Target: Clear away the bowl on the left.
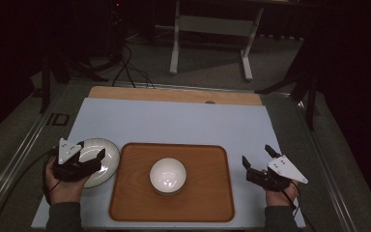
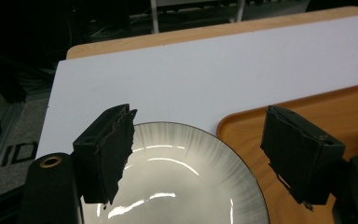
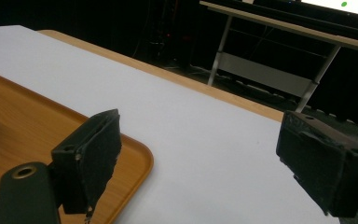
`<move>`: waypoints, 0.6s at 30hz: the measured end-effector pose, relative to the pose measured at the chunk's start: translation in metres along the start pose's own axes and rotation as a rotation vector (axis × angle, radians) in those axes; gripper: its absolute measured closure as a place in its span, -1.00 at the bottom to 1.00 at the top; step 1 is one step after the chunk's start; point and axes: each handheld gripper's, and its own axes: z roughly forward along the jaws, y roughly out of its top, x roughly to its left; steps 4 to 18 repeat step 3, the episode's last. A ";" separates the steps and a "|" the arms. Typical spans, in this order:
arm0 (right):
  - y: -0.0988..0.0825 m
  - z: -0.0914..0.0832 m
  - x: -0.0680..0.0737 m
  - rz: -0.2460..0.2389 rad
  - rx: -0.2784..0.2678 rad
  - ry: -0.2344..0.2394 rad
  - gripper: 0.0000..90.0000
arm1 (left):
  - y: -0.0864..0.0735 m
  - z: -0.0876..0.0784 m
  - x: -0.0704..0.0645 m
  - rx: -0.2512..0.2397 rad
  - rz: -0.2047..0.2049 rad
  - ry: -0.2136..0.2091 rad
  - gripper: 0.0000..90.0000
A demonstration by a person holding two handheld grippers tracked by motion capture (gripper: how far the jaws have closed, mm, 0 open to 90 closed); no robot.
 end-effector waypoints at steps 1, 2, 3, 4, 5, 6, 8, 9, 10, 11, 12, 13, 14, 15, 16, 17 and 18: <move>0.000 0.000 0.000 0.000 0.000 0.000 -0.70 | 0.000 0.000 -0.001 0.006 0.008 0.004 -0.43; 0.000 0.000 0.000 0.000 0.001 -0.001 -0.70 | -0.002 0.001 -0.003 0.013 0.024 0.020 -0.43; 0.000 0.000 0.000 0.002 0.002 -0.002 -0.70 | -0.002 0.001 -0.003 0.013 0.024 0.020 -0.43; 0.000 0.000 0.000 0.002 0.002 -0.002 -0.70 | -0.002 0.001 -0.003 0.013 0.024 0.020 -0.43; 0.000 0.000 0.000 0.002 0.002 -0.002 -0.70 | -0.002 0.001 -0.003 0.013 0.024 0.020 -0.43; 0.000 0.000 0.000 0.002 0.002 -0.002 -0.70 | -0.002 0.001 -0.003 0.013 0.024 0.020 -0.43; 0.000 0.000 0.000 0.002 0.002 -0.002 -0.70 | -0.002 0.001 -0.003 0.013 0.024 0.020 -0.43; 0.000 0.000 0.000 0.002 0.002 -0.002 -0.70 | -0.002 0.001 -0.003 0.013 0.024 0.020 -0.43; 0.000 0.000 0.000 0.002 0.002 -0.002 -0.70 | -0.002 0.001 -0.003 0.013 0.024 0.020 -0.43; 0.000 0.000 0.000 0.002 0.002 -0.002 -0.70 | -0.002 0.001 -0.003 0.013 0.024 0.020 -0.43; 0.000 0.000 0.000 0.002 0.002 -0.002 -0.70 | -0.002 0.001 -0.003 0.013 0.024 0.020 -0.43; 0.000 0.000 0.000 0.002 0.002 -0.002 -0.70 | -0.002 0.001 -0.003 0.013 0.024 0.020 -0.43; 0.000 0.000 0.000 0.002 0.002 -0.002 -0.70 | -0.002 0.001 -0.003 0.013 0.024 0.020 -0.43; 0.000 0.000 0.000 0.002 0.002 -0.002 -0.70 | -0.002 0.001 -0.003 0.013 0.024 0.020 -0.43; 0.000 0.000 0.000 0.002 0.002 -0.002 -0.70 | -0.002 0.001 -0.003 0.013 0.024 0.020 -0.43; 0.000 0.000 0.000 0.002 0.002 -0.002 -0.70 | -0.002 0.001 -0.003 0.013 0.024 0.020 -0.43; 0.000 0.000 0.000 0.002 0.002 -0.002 -0.70 | -0.002 0.001 -0.003 0.013 0.024 0.020 -0.43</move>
